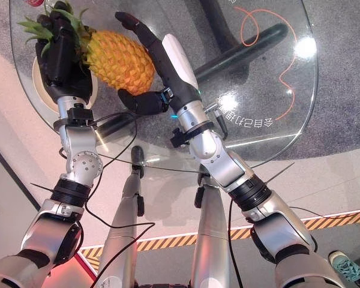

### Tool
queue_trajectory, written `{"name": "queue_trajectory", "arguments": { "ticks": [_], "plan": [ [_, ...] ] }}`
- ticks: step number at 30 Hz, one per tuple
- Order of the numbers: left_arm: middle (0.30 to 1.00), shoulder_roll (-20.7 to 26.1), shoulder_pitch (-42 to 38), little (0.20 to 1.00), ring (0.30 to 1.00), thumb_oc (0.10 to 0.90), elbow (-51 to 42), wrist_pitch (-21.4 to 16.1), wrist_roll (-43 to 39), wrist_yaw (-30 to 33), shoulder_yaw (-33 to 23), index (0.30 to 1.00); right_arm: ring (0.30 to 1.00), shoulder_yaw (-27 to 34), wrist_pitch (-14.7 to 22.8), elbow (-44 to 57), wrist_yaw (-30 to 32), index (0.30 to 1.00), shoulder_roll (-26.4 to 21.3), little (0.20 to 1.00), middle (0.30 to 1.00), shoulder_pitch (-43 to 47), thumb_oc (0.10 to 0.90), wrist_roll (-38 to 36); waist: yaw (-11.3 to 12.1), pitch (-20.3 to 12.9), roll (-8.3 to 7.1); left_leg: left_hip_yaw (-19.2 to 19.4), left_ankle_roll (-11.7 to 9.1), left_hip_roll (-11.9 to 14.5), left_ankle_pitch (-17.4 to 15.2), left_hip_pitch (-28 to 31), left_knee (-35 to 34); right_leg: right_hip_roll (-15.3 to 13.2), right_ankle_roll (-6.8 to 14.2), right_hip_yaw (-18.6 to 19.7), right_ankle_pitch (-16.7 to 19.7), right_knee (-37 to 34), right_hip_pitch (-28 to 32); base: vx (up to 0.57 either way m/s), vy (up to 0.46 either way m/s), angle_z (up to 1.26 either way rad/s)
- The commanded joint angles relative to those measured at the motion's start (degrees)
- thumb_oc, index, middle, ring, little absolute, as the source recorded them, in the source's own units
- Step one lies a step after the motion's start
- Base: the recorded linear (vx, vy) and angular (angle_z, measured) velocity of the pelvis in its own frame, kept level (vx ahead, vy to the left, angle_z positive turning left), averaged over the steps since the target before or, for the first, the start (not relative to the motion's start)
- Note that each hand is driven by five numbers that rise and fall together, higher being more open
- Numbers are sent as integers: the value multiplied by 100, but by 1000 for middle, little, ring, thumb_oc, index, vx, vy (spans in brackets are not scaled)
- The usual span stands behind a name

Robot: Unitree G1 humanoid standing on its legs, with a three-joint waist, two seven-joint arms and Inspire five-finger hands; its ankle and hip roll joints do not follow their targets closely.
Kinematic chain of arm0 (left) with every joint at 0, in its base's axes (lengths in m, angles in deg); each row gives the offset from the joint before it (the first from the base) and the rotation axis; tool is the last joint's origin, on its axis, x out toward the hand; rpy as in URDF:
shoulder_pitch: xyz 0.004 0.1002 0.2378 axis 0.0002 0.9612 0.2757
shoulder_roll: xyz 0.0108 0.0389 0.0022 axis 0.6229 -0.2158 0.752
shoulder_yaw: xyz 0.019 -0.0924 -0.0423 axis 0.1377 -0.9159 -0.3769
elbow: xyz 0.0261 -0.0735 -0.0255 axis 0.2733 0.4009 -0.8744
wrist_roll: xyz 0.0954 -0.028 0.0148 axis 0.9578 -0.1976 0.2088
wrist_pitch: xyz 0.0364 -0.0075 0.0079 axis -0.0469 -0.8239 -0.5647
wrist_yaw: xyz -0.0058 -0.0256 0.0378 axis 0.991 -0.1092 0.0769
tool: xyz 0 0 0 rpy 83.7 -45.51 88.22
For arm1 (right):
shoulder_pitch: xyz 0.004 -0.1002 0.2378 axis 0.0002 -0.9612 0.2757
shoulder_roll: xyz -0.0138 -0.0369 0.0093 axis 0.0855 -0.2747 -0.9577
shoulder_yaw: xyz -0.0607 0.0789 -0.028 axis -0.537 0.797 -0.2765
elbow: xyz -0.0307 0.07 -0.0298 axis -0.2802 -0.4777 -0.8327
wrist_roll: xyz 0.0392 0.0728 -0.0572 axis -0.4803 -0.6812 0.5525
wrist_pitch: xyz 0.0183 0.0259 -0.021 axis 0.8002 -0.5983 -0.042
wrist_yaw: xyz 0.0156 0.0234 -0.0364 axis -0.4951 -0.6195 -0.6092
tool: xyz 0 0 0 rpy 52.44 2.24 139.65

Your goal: Pick up the fruit to the plate

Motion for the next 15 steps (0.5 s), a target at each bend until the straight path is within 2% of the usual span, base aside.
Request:
{"name": "queue_trajectory", "arguments": {
  "ticks": [1, 9, 15],
  "plan": [
    [300, 361, -689, 200, 300, 100, -396, -934, 881, 370, -424, 300, 900, 901, 640, 462, 641, 900, 121, 900, 900, 531, 800, 143, 103, -79, -252, 214, 380, -514, -748, 322, 447, 404, 122, -153, 1111, -1997, 930, 0, 0, 0],
    [300, 494, -741, 200, 300, 100, -285, -1196, 2127, 1763, -570, 300, 900, 1067, 773, 358, 845, 900, 58, 900, 900, 479, 800, 156, 104, -79, -261, 214, 363, -495, -795, 261, 526, 391, 114, -161, 1053, -1942, 886, 0, 0, 0],
    [300, 465, -743, 200, 300, 100, -254, -1363, 2300, 2214, -701, 300, 900, 1151, 817, 320, 900, 900, 119, 900, 900, 405, 800, 178, 95, -79, -268, 207, 364, -489, -768, 181, 542, 411, 98, -149, 1063, -1914, 800, 0, 0, 0]
  ]
}}
